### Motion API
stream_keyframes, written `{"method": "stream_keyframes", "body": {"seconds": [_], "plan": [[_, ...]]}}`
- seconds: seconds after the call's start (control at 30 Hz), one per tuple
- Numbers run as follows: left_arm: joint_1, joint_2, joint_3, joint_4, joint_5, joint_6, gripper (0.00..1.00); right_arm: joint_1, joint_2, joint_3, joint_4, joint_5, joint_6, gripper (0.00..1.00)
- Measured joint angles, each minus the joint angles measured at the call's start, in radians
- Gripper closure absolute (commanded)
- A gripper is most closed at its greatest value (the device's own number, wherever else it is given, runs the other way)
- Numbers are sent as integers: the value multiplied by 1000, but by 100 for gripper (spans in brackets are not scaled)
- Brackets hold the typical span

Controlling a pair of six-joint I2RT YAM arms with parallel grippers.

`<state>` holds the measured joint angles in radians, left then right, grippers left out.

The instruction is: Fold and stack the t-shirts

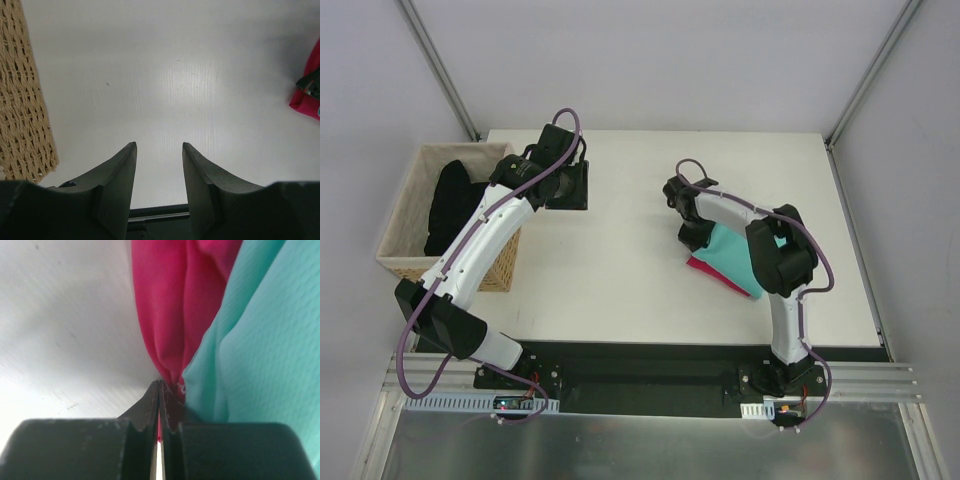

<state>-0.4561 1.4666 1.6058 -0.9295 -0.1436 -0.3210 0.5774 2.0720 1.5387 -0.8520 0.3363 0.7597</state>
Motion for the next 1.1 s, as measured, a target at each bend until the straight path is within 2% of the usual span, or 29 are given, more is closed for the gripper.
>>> {"method": "stream_keyframes", "body": {"seconds": [0.7, 1.1], "plan": [[6, -34, -51, 5, -12, 3, 58, 89, -73, -113, -57, 30, 110, 99], [6, -63, -66, 7, -10, 31, 57, 158, -98, -120, -124, 68, 220, 99]]}}
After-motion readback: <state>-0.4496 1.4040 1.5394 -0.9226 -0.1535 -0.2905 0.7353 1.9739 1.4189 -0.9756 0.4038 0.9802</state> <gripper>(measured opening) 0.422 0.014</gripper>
